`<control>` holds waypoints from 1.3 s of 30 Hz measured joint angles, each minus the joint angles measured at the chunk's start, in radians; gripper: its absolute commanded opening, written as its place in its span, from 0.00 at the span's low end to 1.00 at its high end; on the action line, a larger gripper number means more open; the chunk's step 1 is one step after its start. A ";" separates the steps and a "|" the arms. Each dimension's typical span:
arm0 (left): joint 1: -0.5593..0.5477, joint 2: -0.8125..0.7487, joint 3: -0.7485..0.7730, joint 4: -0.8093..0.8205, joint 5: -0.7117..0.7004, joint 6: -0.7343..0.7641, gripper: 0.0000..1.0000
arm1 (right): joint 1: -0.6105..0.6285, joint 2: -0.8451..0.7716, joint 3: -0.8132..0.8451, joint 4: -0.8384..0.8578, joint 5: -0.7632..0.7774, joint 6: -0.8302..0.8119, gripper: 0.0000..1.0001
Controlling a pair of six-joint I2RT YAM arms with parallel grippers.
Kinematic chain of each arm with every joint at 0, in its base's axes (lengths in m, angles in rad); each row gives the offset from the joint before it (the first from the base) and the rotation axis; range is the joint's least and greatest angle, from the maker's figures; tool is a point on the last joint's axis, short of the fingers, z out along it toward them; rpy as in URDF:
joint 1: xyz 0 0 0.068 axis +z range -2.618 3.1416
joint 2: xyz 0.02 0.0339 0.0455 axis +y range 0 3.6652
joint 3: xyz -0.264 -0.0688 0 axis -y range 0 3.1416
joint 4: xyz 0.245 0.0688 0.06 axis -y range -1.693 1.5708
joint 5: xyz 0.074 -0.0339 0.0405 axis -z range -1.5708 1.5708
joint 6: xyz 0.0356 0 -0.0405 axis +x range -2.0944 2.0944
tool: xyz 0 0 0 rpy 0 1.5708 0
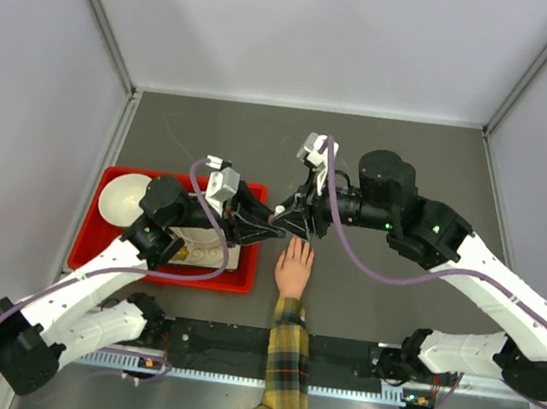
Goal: Paint the nails
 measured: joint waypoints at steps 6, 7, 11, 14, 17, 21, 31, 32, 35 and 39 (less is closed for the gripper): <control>0.000 0.027 0.016 -0.026 -0.015 0.011 0.00 | 0.010 0.000 0.030 -0.016 0.041 -0.001 0.40; 0.000 0.030 0.016 -0.029 -0.015 0.012 0.00 | 0.012 0.001 0.033 -0.020 0.045 -0.001 0.37; 0.000 0.030 0.017 -0.039 -0.014 0.016 0.00 | 0.018 0.005 0.034 -0.029 0.069 -0.011 0.24; 0.000 0.030 0.018 -0.046 -0.014 0.018 0.00 | 0.020 0.018 0.039 -0.039 0.083 -0.012 0.25; 0.000 0.030 0.018 -0.053 -0.014 0.018 0.00 | 0.029 0.028 0.040 -0.049 0.102 -0.018 0.01; 0.000 0.030 0.018 -0.066 -0.016 0.015 0.10 | 0.036 0.032 0.041 -0.056 0.132 -0.036 0.00; -0.001 -0.004 0.025 -0.146 -0.224 0.109 0.95 | 0.050 0.021 0.024 -0.045 0.439 -0.025 0.00; -0.001 -0.017 0.025 -0.155 -0.257 0.122 0.99 | 0.042 0.011 0.012 -0.038 0.485 -0.021 0.00; -0.001 -0.057 0.025 -0.174 -0.341 0.141 0.99 | -0.016 -0.015 -0.028 -0.016 0.595 0.005 0.00; -0.001 -0.109 0.025 -0.175 -0.447 0.169 0.99 | -0.174 -0.043 -0.114 0.053 0.755 0.073 0.00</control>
